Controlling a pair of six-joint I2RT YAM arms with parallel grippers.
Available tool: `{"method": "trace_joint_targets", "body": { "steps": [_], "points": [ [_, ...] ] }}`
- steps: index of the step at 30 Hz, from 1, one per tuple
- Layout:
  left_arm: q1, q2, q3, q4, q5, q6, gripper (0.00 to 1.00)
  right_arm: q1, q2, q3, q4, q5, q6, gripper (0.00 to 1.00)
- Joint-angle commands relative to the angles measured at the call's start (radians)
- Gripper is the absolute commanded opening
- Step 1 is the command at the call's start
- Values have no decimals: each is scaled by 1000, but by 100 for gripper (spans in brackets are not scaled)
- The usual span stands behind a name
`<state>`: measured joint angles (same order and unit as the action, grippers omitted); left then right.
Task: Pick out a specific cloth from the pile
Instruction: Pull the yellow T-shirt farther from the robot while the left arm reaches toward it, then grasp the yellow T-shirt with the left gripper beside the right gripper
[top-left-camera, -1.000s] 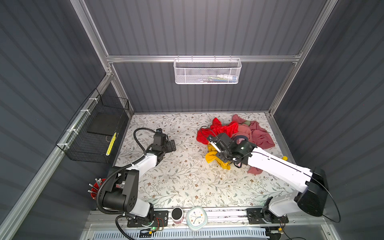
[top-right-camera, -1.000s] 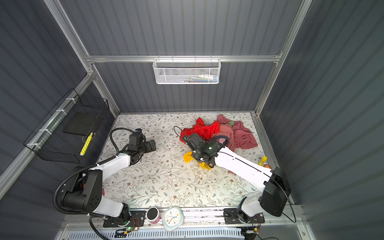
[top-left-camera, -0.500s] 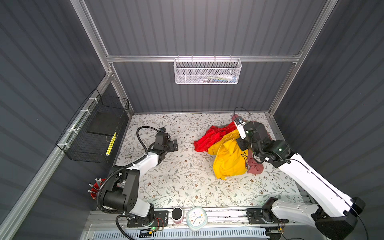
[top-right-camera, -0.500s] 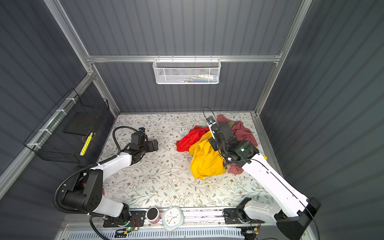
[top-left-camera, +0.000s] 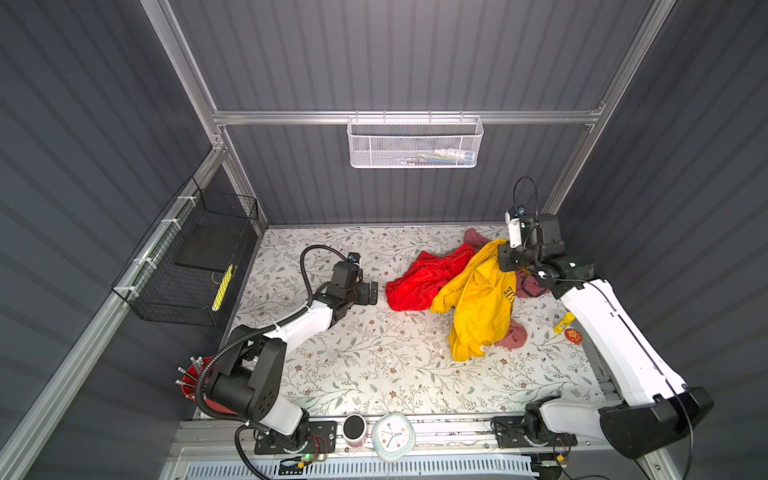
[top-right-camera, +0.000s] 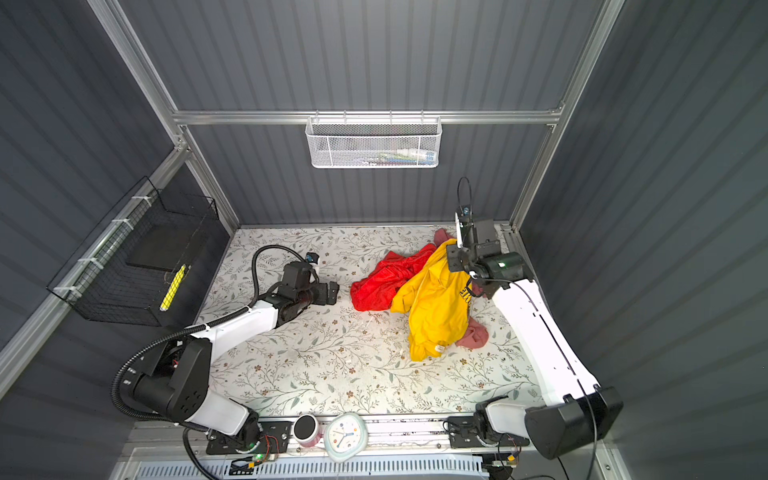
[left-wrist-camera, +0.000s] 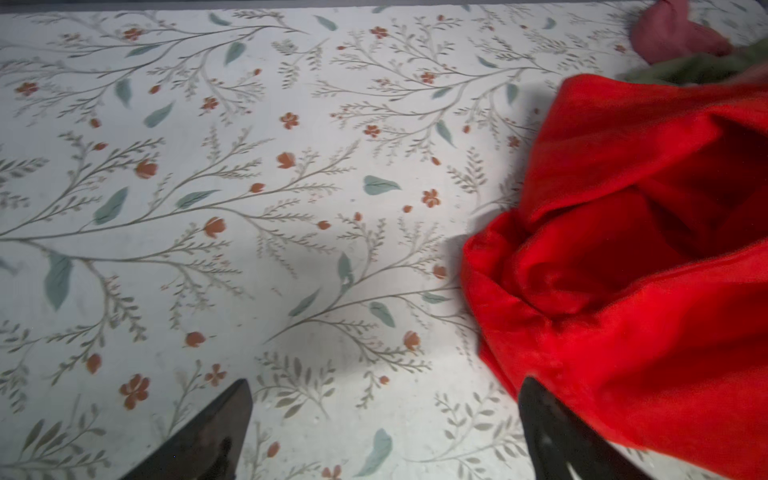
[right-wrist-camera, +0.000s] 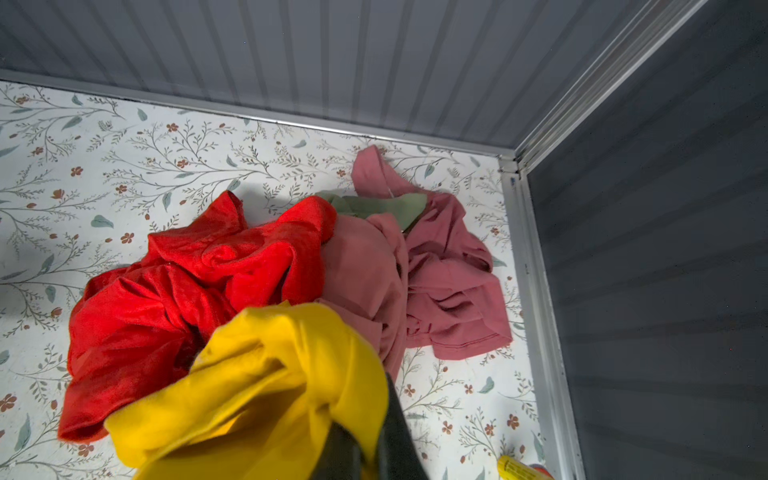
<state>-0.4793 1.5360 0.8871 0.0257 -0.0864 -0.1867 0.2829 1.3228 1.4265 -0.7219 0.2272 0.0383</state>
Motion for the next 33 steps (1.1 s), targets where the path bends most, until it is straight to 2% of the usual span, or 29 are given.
{"method": "trace_joint_targets", "body": {
  "steps": [1, 5, 12, 15, 19, 22, 29, 33],
  "points": [
    [-60, -26, 43, -28, 97, 28, 100, -4, 35, -32, 55, -119, 79, 0],
    [-145, -73, 70, -63, 199, 2, 100, -17, 83, -103, 134, -213, 155, 0],
    [-289, -130, 113, -125, 289, -66, 100, -45, 177, -102, 174, -311, 213, 0],
    [-324, -104, 148, -124, 383, -124, 100, -55, 197, -106, 189, -327, 233, 0],
    [-392, -20, 240, -196, 448, -143, 100, -69, 201, -119, 214, -350, 248, 0],
    [-432, 21, 236, -164, 458, -204, 99, -85, 194, -144, 252, -365, 250, 0],
    [-521, 98, 258, -130, 352, -321, 99, -126, 194, -173, 309, -416, 234, 0],
    [-536, 167, 278, -58, 377, -392, 98, -143, 202, -176, 349, -460, 233, 0]
  ]
}}
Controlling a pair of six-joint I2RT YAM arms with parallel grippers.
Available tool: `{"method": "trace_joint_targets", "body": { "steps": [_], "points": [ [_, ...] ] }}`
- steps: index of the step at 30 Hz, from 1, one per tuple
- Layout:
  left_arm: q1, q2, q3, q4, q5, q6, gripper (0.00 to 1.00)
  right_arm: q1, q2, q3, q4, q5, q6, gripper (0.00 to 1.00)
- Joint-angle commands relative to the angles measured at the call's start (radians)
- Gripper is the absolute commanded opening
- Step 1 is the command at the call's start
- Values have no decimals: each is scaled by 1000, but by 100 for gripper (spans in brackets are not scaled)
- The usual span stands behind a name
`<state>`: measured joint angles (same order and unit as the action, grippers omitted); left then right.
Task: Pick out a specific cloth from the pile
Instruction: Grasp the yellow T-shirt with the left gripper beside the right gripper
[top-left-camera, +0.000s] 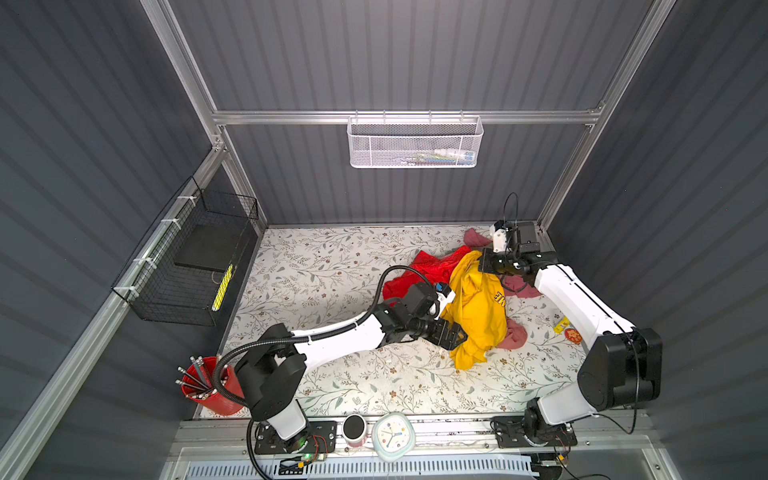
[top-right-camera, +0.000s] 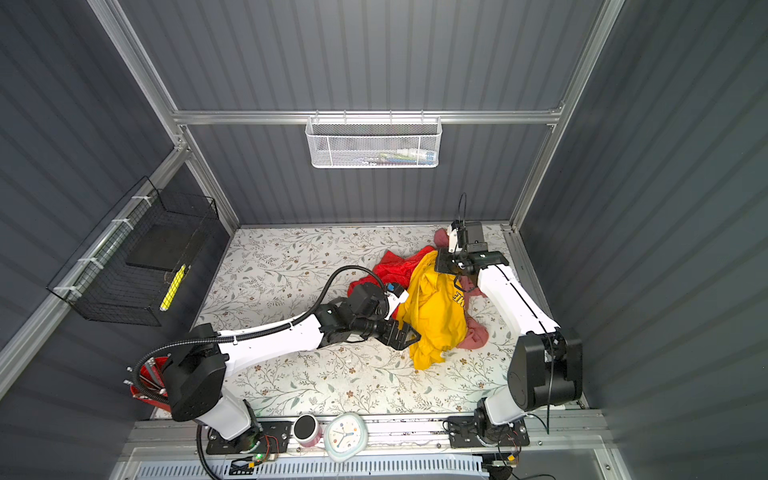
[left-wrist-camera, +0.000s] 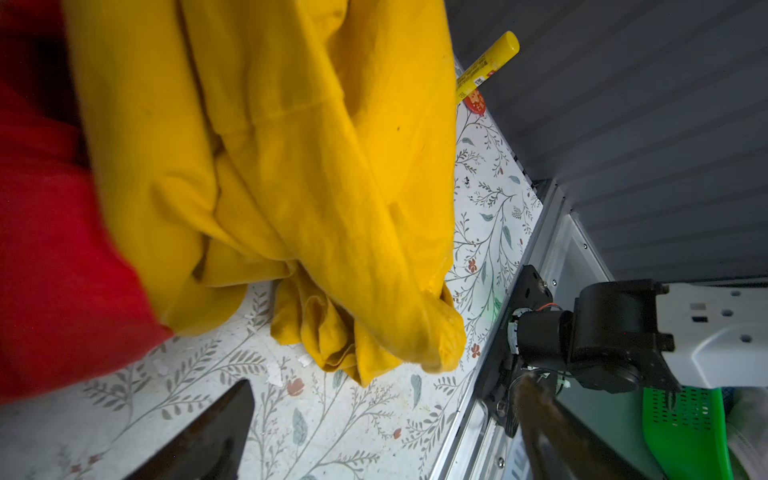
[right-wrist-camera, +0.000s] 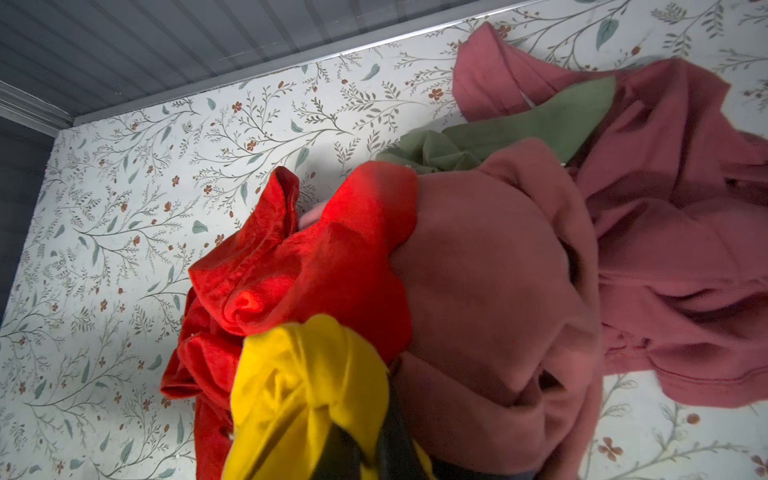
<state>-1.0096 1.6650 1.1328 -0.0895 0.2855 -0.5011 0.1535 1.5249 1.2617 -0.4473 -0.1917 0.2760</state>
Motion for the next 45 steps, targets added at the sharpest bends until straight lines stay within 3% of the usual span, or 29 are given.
{"method": "trace_joint_targets", "body": {
  "steps": [1, 9, 12, 18, 22, 28, 32, 35, 42, 45],
  "points": [
    [-6, 54, 33, 100, 12, -97, 97, -18, 1, -15, 91, -51, -3, 0],
    [-12, 147, 55, 220, 5, -199, 85, -40, 19, -27, 135, -84, 9, 0],
    [-12, 167, 70, 255, -9, -204, 76, -43, 26, -30, 147, -92, 17, 0],
    [-12, 184, 138, 234, -5, -192, 37, -62, 21, -49, 147, -76, 14, 1],
    [-12, 139, 185, 133, -92, -148, 2, -101, 13, -80, 154, -91, 37, 9],
    [-11, -4, 199, 21, -280, -94, 0, -133, -56, -176, 214, -132, 26, 45],
    [-11, -2, 359, -134, -319, -22, 0, -135, -128, -252, 254, -161, 23, 71],
    [-4, 29, 483, -236, -314, 17, 0, -138, -177, -292, 257, -154, 23, 99],
    [4, 49, 720, -422, -334, 119, 0, -156, -288, -384, 241, -51, 17, 99],
    [6, 33, 825, -512, -410, 188, 0, -167, -337, -420, 247, -39, 16, 99]
  ]
}}
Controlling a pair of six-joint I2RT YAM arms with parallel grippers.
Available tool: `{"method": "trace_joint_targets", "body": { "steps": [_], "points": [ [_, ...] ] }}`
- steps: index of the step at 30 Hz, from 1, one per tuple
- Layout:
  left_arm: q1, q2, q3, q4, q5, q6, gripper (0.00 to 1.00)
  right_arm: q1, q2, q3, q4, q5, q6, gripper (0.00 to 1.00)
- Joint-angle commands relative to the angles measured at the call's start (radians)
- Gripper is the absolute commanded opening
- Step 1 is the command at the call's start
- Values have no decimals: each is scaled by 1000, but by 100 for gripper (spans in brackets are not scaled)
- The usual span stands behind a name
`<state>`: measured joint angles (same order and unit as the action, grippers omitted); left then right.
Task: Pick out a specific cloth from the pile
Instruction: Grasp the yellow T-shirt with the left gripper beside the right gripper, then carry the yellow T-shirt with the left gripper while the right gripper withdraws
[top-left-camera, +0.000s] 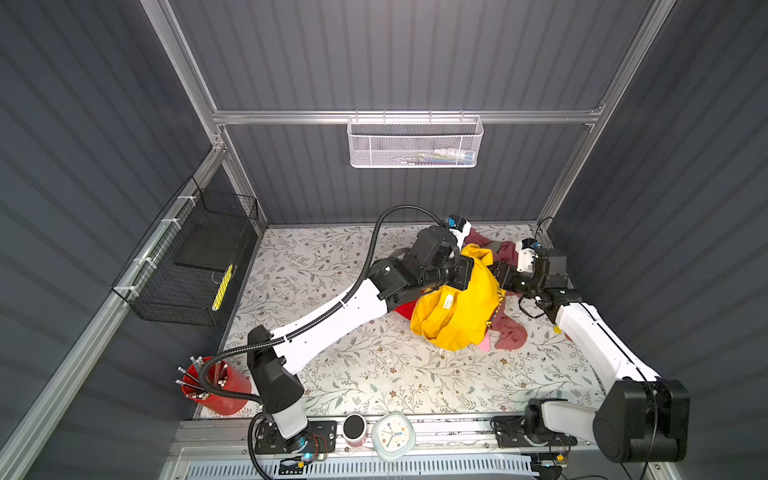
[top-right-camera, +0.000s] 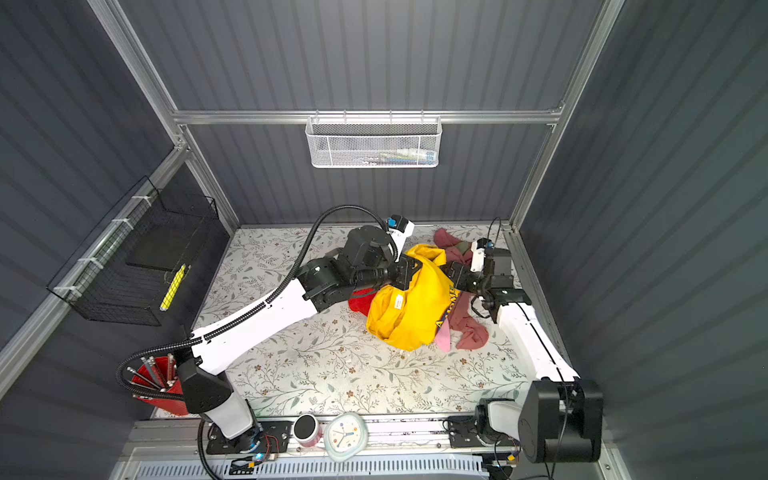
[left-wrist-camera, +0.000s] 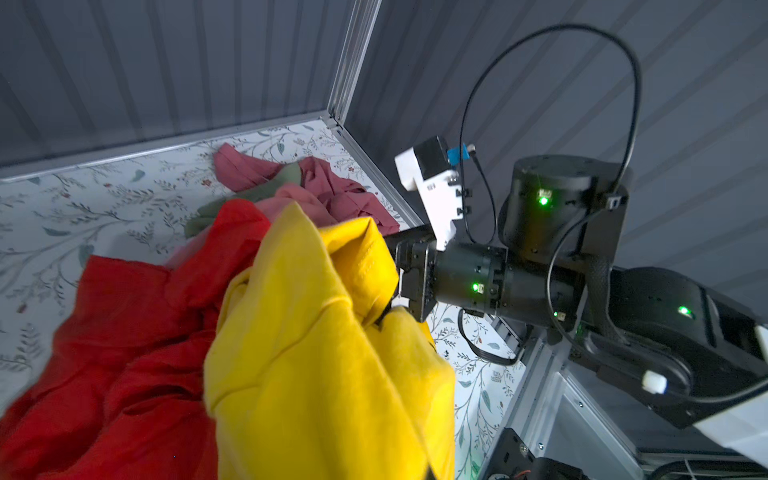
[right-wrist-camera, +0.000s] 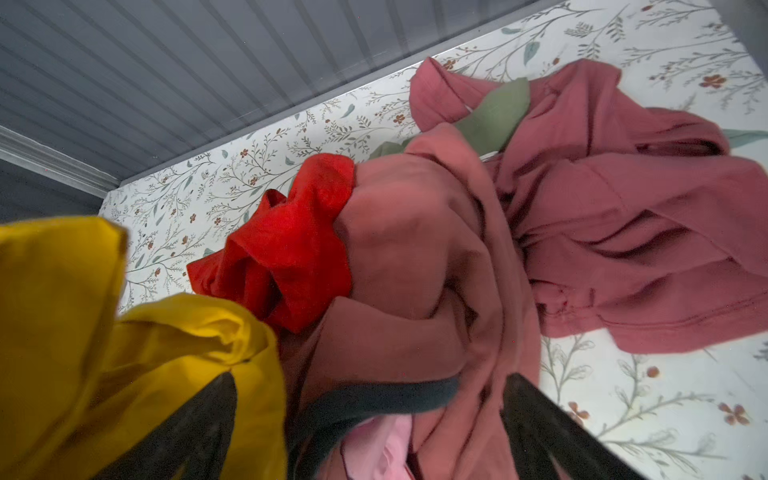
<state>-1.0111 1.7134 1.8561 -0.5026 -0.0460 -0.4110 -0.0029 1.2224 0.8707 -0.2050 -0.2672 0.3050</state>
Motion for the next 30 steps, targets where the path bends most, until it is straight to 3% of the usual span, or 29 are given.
{"method": "trace_joint_targets", "body": {
  "steps": [1, 5, 11, 19, 24, 30],
  "points": [
    [9, -22, 135, -131, -112, 124, 0, -13, -47, -37, 7, 41, -15, 99],
    [31, -45, 248, -236, -259, 205, 0, -19, -87, -59, 26, 33, -22, 99],
    [133, -49, 324, -333, -320, 241, 0, -19, -97, -68, 67, -40, -1, 99],
    [284, -116, 192, -331, -454, 301, 0, -18, -128, -67, 58, -97, 2, 99],
    [368, -91, 203, -361, -514, 366, 0, -19, -127, -66, 41, -91, 4, 99],
    [506, -50, 157, -376, -514, 408, 0, -19, -138, -61, 17, -80, -13, 99]
  ]
}}
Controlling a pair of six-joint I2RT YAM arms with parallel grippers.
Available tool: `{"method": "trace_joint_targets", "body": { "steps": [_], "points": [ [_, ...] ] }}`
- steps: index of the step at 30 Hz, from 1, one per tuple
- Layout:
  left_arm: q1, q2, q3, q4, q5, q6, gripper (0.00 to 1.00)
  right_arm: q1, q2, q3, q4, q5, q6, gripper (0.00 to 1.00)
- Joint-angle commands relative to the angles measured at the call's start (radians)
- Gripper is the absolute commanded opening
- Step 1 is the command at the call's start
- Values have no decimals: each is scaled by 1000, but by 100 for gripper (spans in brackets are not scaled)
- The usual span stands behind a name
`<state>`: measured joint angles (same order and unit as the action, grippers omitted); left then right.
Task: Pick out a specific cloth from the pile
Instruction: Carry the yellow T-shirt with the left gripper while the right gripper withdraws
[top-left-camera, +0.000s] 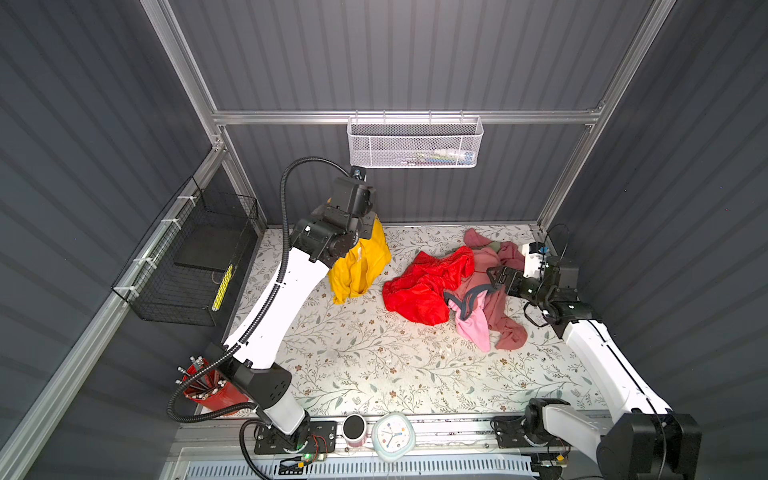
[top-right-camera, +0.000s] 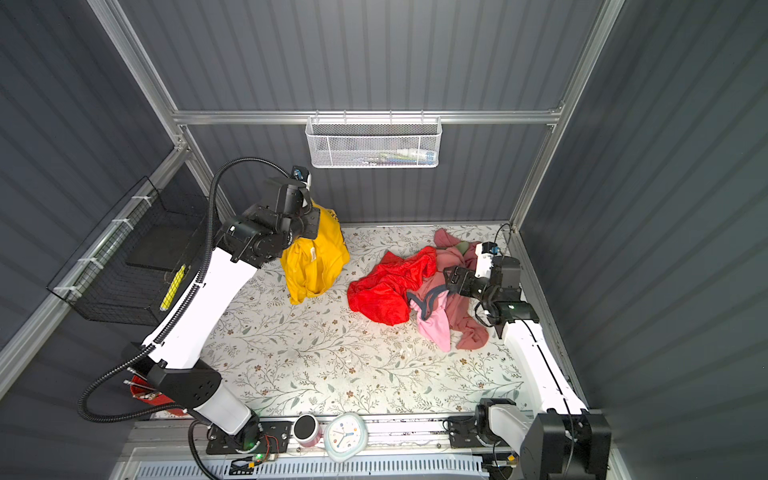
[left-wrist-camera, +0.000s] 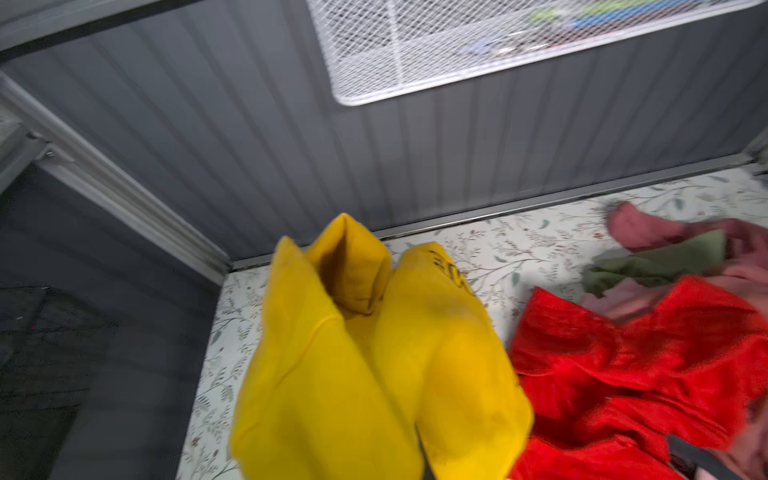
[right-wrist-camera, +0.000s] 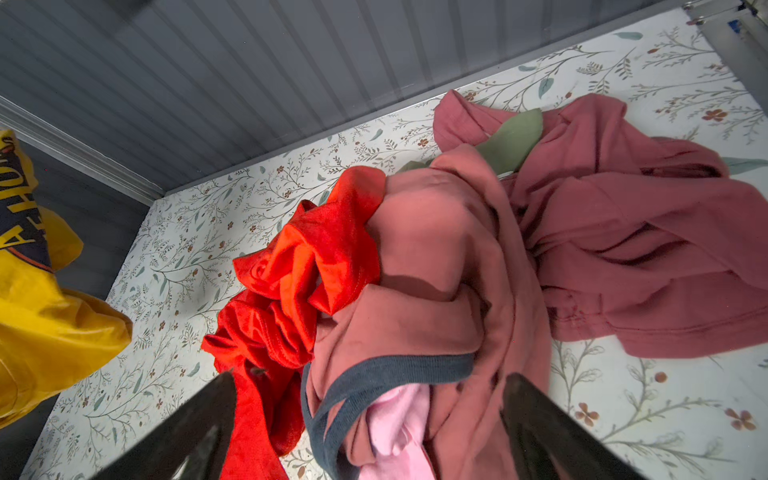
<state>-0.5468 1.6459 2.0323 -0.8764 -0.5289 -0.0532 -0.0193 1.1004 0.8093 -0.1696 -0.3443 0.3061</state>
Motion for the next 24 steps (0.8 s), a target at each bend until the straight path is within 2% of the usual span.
{"method": "trace_joint_targets", "body": {
  "steps": [1, 6, 9, 15, 24],
  "points": [
    [61, 25, -28, 2, -23, 51, 0, -1, -19, 2, -24, -1, -19, 99],
    [152, 47, -76, 33, 111, 14, 0, -1, -24, 11, -48, -1, -33, 99],
    [204, 51, -143, 69, 135, 19, 0, -2, -25, 14, -63, 37, -38, 99],
    [245, 54, -210, 150, 71, 70, 0, -2, -36, 13, -73, 50, -32, 99],
    [251, 136, -116, 329, -79, 236, 0, -1, -43, 19, -97, 64, -34, 99]
  ]
}}
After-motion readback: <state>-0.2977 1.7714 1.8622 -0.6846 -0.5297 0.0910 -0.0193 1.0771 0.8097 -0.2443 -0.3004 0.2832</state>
